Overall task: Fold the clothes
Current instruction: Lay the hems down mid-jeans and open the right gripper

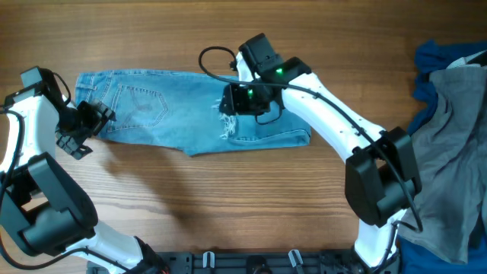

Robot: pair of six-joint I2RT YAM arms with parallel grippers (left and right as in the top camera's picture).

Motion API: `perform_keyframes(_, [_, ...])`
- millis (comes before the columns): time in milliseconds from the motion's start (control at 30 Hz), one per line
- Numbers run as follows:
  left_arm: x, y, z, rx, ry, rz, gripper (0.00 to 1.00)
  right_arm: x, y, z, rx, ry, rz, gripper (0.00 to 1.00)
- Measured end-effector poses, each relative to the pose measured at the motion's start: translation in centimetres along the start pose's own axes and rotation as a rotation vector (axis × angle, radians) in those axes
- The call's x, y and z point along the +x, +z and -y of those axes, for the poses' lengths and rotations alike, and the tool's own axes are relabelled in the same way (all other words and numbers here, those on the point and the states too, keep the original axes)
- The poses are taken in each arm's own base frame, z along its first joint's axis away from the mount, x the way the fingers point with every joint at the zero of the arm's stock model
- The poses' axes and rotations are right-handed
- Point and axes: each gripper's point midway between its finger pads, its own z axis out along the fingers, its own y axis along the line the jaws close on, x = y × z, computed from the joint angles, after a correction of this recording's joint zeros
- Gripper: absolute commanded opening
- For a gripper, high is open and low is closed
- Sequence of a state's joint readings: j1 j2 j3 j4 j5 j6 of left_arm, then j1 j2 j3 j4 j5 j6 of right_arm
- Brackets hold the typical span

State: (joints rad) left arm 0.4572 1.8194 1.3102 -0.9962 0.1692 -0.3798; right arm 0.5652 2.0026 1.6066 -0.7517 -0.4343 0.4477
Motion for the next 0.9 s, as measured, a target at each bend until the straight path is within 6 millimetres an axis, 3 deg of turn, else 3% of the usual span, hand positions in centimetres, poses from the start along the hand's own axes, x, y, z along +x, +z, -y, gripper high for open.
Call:
perform_keyframes(233, [0.1, 0.0, 0.0, -0.001, 0.0, -0.002, 0.96, 0.3, 0.5, -1.7, -0.029, -0.037, 0.0, 0.58])
perform_keyframes(300, [0.1, 0.0, 0.0, -0.001, 0.0, -0.002, 0.96, 0.6, 0.5, -1.0, 0.004, -0.027, -0.007, 0.58])
perform_keyframes(467, [0.1, 0.0, 0.0, -0.001, -0.001, -0.003, 0.96, 1.6, -0.2, 3.9, 0.269, 0.011, -0.013, 0.59])
perform_keyframes(633, [0.1, 0.0, -0.1, -0.002, -0.001, -0.006, 0.96, 0.1, -1.2, 6.4, 0.366, -0.031, 0.035, 0.56])
perform_keyframes(767, [0.1, 0.0, -0.1, -0.003, -0.001, -0.005, 0.96, -0.4, -1.8, 7.2, 0.35, -0.057, 0.03, 0.59])
perform_keyframes(900, [0.1, 0.0, -0.1, -0.003, -0.001, -0.005, 0.96, 0.2, -1.2, 6.0, 0.324, -0.093, 0.007, 0.61])
